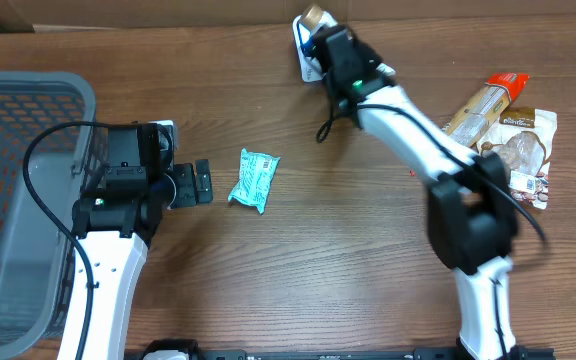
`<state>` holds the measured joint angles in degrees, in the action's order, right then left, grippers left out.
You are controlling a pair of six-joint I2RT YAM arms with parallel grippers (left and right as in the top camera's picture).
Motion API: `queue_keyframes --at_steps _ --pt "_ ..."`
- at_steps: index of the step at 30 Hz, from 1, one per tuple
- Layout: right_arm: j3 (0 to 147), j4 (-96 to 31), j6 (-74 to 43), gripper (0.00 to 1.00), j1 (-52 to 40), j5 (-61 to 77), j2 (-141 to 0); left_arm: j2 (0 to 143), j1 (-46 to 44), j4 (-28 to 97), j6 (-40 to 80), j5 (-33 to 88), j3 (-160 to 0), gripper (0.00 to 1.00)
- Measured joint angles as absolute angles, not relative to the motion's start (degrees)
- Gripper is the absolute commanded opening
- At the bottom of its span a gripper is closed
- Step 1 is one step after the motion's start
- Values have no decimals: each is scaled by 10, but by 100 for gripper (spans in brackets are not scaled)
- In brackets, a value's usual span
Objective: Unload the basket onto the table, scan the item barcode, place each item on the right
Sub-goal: 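Hold the tube's barcode against the white scanner, then carry the tube right and drop it onto the scanned pile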
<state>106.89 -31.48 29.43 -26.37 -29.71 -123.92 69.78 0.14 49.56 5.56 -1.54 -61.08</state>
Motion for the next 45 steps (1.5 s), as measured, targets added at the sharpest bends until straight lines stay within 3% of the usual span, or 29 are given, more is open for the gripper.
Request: queue_keyframes --at_steps 7,13,24,45 --pt "1085 -486 13 4 -168 -13 -1053 698 1 495 56 -15 -611 99" --pt "1057 -526 -119 4 -53 136 -1077 698 1 495 56 -15 -611 100" --pt "1011 -537 -149 4 -16 207 -1218 698 1 495 56 -15 -611 100" --pt "1011 -695 -88 14 55 71 -1246 698 1 495 56 -15 -611 100"
